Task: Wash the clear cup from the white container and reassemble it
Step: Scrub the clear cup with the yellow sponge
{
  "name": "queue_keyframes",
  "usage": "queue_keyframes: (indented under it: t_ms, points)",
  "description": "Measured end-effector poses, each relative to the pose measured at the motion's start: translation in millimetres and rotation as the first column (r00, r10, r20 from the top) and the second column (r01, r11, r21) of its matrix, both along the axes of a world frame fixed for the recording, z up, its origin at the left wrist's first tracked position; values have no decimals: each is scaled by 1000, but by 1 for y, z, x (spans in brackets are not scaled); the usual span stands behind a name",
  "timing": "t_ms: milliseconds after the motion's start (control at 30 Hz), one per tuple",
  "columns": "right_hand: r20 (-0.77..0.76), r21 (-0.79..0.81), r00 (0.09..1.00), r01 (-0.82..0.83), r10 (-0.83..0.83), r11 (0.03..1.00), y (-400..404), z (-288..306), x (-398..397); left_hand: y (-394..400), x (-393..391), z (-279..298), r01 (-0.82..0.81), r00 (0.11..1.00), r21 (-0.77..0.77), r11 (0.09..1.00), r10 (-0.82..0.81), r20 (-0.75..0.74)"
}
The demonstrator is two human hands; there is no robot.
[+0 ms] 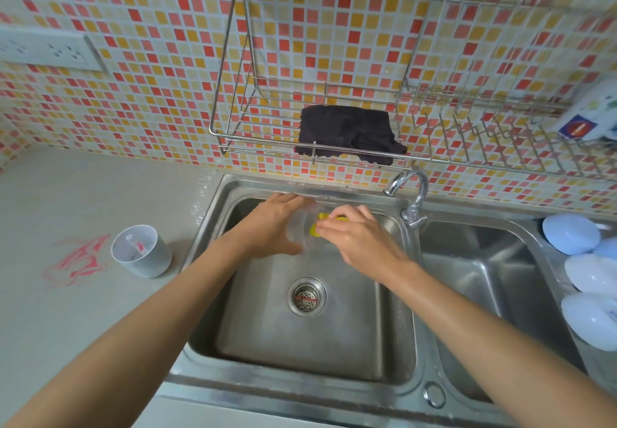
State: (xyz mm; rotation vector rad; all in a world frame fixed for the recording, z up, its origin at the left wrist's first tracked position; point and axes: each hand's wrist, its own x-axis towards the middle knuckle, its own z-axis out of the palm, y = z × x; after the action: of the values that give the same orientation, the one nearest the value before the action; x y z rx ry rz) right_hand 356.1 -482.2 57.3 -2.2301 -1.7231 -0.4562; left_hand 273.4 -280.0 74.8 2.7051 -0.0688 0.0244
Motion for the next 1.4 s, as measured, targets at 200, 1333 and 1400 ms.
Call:
queue_keyframes:
  t_ms: [200, 1333, 1400]
  points:
    - [-535, 35, 837, 161, -118, 986, 8, 3, -30, 9, 0, 1, 19, 999, -24, 1000, -18, 40]
    - [-210, -117, 969, 105, -128, 988, 57, -3, -37, 82, -1, -29, 65, 986, -412, 909, -122, -114]
    - [-173, -58, 977, 117, -126, 991, 63, -4, -37, 86, -2, -24, 36, 989, -428, 903, -93, -114]
